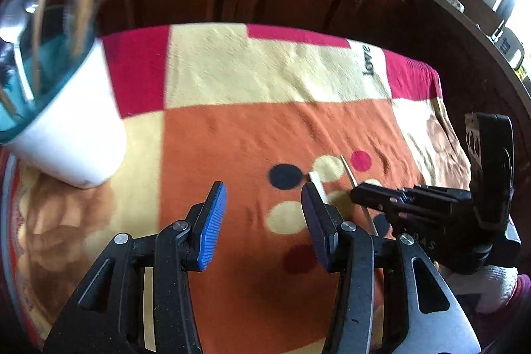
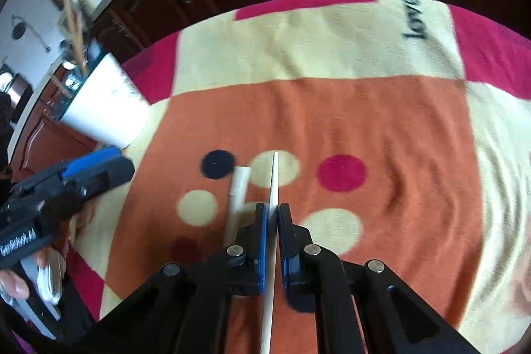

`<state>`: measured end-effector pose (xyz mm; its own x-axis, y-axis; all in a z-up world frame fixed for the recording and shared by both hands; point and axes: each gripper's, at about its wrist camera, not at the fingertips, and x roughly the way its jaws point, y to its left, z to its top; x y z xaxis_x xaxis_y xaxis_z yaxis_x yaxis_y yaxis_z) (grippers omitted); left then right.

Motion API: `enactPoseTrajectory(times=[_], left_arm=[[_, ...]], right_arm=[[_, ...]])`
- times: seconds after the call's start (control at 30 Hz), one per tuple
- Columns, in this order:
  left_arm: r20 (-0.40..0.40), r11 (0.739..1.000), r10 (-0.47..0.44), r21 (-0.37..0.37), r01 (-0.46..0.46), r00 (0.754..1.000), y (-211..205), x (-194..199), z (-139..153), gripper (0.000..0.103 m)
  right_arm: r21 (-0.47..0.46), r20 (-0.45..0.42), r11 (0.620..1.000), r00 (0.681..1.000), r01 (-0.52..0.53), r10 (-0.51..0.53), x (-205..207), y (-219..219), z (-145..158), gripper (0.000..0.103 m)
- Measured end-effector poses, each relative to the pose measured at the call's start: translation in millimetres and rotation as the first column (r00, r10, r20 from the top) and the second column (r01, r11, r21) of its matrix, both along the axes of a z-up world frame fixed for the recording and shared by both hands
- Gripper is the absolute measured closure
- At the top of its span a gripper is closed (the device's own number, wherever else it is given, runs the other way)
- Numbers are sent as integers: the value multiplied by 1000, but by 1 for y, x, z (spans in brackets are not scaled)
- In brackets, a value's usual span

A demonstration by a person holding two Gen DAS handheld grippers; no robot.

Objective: Organize utensils
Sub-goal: 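Grasp a pale chopstick with the right gripper while the left gripper grasps another chopstick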

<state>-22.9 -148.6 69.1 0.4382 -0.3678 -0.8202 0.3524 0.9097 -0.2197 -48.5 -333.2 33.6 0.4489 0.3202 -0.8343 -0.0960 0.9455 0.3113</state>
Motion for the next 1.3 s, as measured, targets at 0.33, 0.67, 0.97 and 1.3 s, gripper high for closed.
enactPoseTrajectory(times=[0.33, 0.67, 0.97, 1.3], left_arm=[[-88, 998, -56, 26, 58, 995, -54, 10, -28, 57], [-112, 996, -85, 31, 89, 990, -66, 20, -49, 97], [-60, 993, -114, -40, 112, 992, -28, 8, -24, 97], [31, 992, -59, -108, 62, 998, 24, -6, 23, 97]], right_arm=[[33, -27, 996, 997, 78, -77, 0, -34, -2, 95], [41, -43, 998, 998, 57, -56, 7, -37, -3, 95], [-22, -54, 1000, 998, 14, -15, 27, -17, -4, 97], [1, 92, 997, 993, -75, 75, -6, 9, 45, 99]])
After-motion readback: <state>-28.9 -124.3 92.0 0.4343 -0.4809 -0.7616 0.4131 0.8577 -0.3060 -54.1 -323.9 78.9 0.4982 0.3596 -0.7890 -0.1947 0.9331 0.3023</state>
